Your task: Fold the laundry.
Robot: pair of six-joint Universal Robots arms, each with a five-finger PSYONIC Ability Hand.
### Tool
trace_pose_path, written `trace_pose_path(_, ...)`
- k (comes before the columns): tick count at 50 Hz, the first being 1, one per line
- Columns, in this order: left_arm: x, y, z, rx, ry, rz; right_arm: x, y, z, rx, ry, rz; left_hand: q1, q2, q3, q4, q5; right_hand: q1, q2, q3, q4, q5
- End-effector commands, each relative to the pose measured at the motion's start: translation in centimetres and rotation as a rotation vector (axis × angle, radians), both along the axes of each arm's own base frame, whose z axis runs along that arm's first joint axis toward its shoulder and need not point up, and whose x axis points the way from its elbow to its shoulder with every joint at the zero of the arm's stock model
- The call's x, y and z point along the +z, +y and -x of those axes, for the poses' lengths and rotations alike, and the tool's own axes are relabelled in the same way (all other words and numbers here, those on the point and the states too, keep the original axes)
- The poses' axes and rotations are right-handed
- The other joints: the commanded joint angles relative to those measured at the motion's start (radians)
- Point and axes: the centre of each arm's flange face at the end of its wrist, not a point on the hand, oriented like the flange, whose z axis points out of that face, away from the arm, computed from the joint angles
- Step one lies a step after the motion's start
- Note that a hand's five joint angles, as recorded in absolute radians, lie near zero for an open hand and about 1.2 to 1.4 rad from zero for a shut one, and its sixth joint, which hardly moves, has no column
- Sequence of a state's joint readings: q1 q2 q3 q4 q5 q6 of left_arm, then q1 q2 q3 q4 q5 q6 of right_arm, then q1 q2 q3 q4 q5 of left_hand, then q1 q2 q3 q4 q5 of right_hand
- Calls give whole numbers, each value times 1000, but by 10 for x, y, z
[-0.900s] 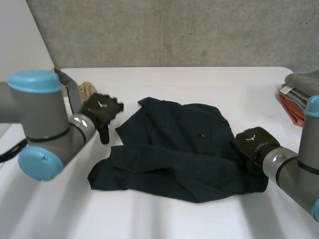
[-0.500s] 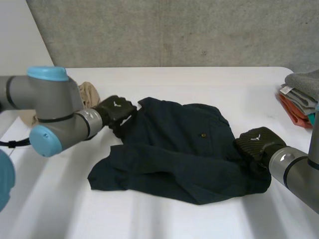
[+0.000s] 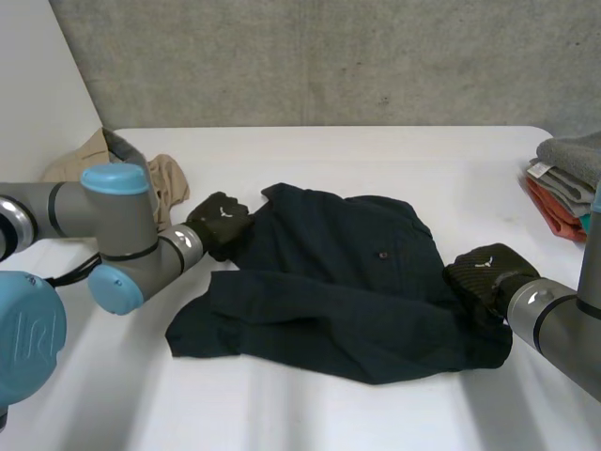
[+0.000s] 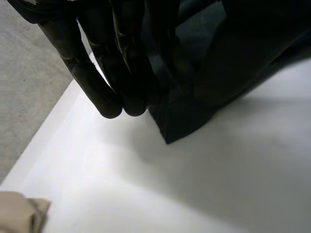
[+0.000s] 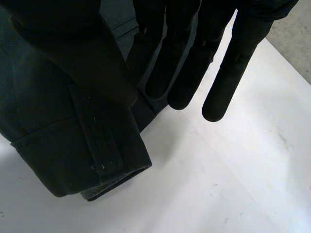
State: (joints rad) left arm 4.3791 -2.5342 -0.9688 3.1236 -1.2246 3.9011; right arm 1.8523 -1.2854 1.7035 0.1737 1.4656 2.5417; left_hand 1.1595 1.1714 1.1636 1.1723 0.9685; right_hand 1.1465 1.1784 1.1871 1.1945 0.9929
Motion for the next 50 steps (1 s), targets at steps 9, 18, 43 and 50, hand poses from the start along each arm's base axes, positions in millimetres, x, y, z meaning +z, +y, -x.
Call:
trace_pose_path(9,33,-5,-26,214,-54,210,0,2,-2,10,2,0,237,225,233,224,253,250,218,209,202,229)
trace_pose_path(18,37,0,-37,255,-45,115,-1,4,-3,12,4,-2,237,225,233,224,253,250,218,209,202,229)
trace_pose_path(43,70,126,-31,98,197,-343,24,11,0,8,-13,19,-782,-794,-786,-795,-765,250,218,209,202,229)
trace_pose_path(50,34,125,-14,89,85,-309,35,19,1,18,-29,20,-547,-559,-551,-560,-531,250,218,209,202,229)
